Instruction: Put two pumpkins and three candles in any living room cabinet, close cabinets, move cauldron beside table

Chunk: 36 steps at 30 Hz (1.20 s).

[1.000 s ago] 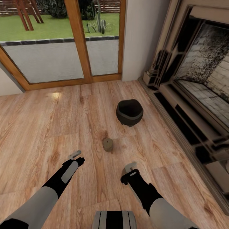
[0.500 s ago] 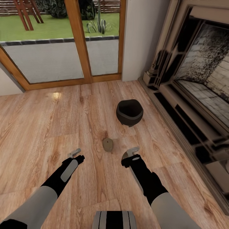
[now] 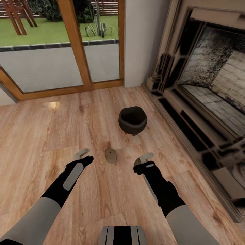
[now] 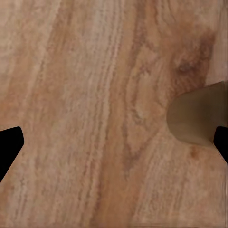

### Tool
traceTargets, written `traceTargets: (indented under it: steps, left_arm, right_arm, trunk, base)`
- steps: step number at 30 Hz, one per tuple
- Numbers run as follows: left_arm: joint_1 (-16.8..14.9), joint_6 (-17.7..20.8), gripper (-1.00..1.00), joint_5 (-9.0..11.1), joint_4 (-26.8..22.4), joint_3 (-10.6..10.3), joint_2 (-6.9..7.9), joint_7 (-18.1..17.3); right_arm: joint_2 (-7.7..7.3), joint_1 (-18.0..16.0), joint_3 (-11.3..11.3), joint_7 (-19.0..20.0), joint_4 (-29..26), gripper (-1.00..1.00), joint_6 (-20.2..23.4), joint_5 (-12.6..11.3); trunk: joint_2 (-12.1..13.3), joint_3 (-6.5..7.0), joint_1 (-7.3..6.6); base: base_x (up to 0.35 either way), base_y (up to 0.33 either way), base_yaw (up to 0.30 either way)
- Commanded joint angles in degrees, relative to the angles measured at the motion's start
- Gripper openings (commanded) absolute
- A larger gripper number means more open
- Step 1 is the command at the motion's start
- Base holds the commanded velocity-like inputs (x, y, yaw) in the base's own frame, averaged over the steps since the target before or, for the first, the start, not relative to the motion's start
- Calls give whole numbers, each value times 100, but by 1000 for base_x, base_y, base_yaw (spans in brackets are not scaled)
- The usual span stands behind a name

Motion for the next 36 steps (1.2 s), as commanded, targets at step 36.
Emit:
traceTargets:
  steps: [36]
  left_arm:
    - [2, 86, 100, 4, 168, -149, -115, 0]
  right_arm:
    - [32, 18, 17, -5, -1, -100, 0, -11]
  trunk:
    - [0, 51, 0]
  base:
    - [209, 0, -40]
